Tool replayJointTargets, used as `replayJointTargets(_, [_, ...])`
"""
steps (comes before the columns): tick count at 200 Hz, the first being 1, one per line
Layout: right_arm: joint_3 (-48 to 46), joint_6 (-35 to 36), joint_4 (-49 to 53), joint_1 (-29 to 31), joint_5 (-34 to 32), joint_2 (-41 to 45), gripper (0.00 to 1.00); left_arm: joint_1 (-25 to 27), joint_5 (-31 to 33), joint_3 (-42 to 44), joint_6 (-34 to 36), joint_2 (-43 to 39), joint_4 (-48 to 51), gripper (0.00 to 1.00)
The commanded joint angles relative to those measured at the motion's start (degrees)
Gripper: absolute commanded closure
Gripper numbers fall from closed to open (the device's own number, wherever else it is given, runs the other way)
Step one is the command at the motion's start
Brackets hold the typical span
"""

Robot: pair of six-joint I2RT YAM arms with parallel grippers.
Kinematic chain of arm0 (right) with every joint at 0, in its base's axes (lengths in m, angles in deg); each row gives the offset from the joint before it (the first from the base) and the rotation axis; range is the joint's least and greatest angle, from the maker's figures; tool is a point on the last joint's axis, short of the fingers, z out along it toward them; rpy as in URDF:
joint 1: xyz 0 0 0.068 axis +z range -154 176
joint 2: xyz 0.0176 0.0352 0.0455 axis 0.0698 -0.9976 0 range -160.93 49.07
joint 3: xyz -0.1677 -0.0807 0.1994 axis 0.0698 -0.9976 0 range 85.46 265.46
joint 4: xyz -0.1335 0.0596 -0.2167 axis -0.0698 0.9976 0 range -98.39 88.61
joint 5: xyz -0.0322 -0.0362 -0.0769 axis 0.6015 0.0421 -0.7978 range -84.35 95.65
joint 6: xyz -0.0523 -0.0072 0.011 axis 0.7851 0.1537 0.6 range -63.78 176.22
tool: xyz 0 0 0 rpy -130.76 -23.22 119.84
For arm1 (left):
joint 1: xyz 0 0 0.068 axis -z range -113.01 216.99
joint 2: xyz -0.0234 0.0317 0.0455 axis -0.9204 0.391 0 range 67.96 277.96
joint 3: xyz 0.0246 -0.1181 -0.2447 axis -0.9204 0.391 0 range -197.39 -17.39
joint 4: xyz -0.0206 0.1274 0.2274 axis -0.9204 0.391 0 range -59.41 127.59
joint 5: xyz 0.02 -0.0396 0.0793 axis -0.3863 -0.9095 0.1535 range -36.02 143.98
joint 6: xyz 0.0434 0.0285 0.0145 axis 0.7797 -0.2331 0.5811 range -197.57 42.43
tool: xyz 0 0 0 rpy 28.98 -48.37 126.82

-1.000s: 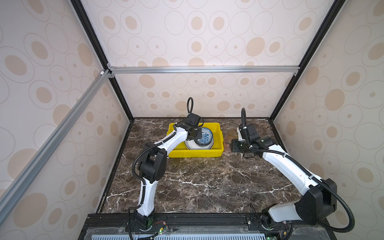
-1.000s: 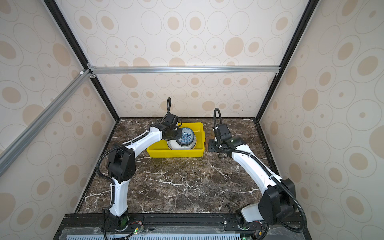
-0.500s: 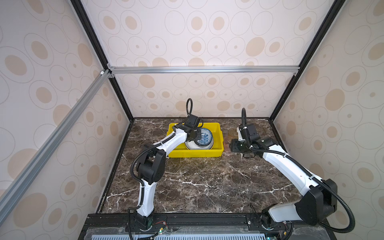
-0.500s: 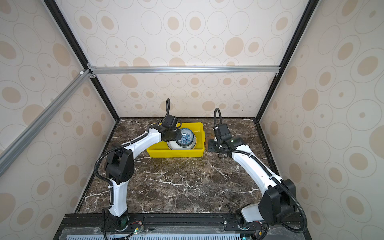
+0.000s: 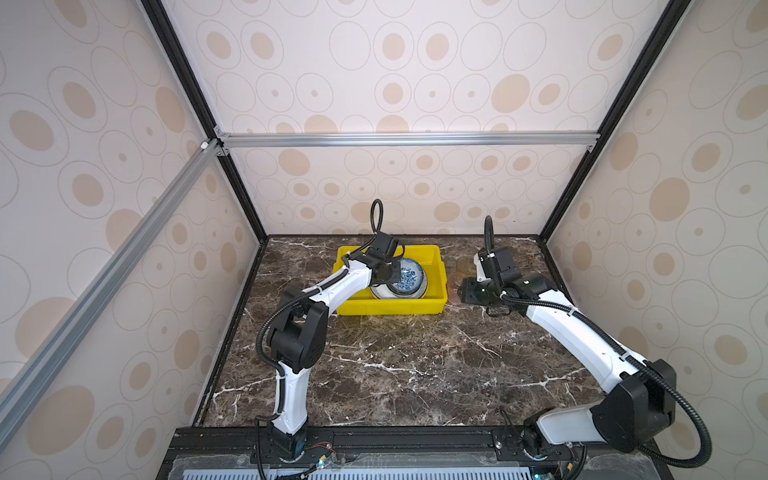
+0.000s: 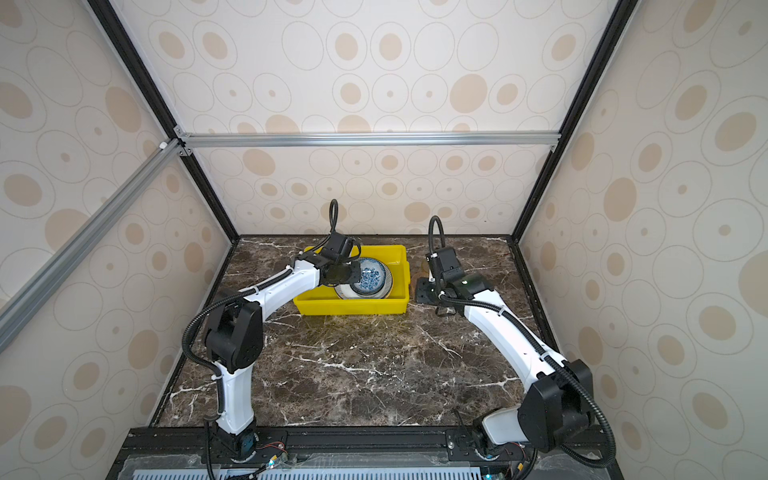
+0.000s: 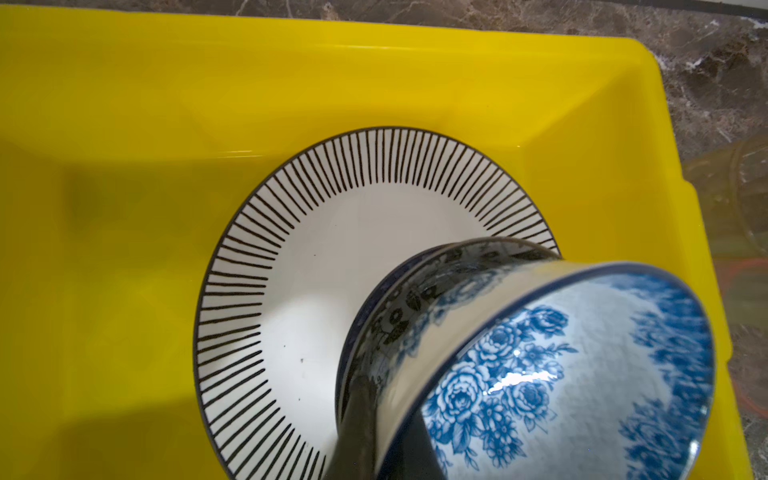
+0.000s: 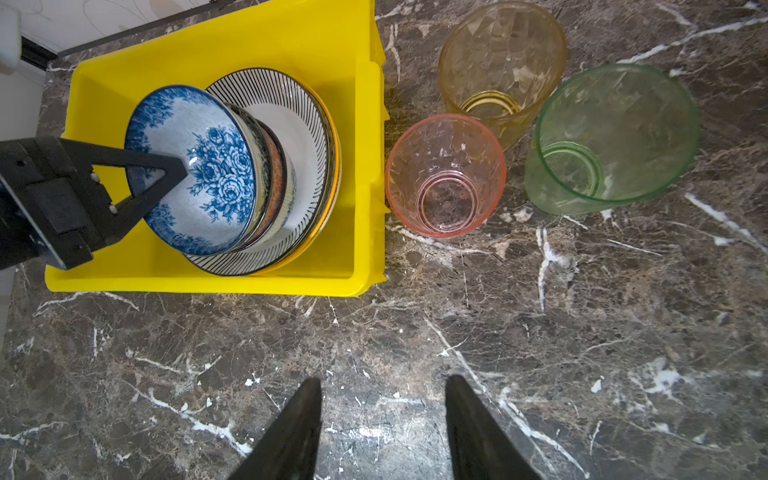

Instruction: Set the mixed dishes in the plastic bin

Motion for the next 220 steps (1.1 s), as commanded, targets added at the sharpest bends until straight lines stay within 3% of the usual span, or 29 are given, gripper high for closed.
replayJointTargets(1, [0.20, -0.59, 0.59, -0.24, 0.10, 1.22, 0.49, 0.39, 0.76, 0.66, -0.52, -1.99, 1.36, 0.94])
replayJointTargets(220, [-1.61, -0.90, 1.16, -0.24, -0.43, 3.00, 0.49, 0.34, -0.29, 4.36, -2.28, -4.98, -0.45, 0.83])
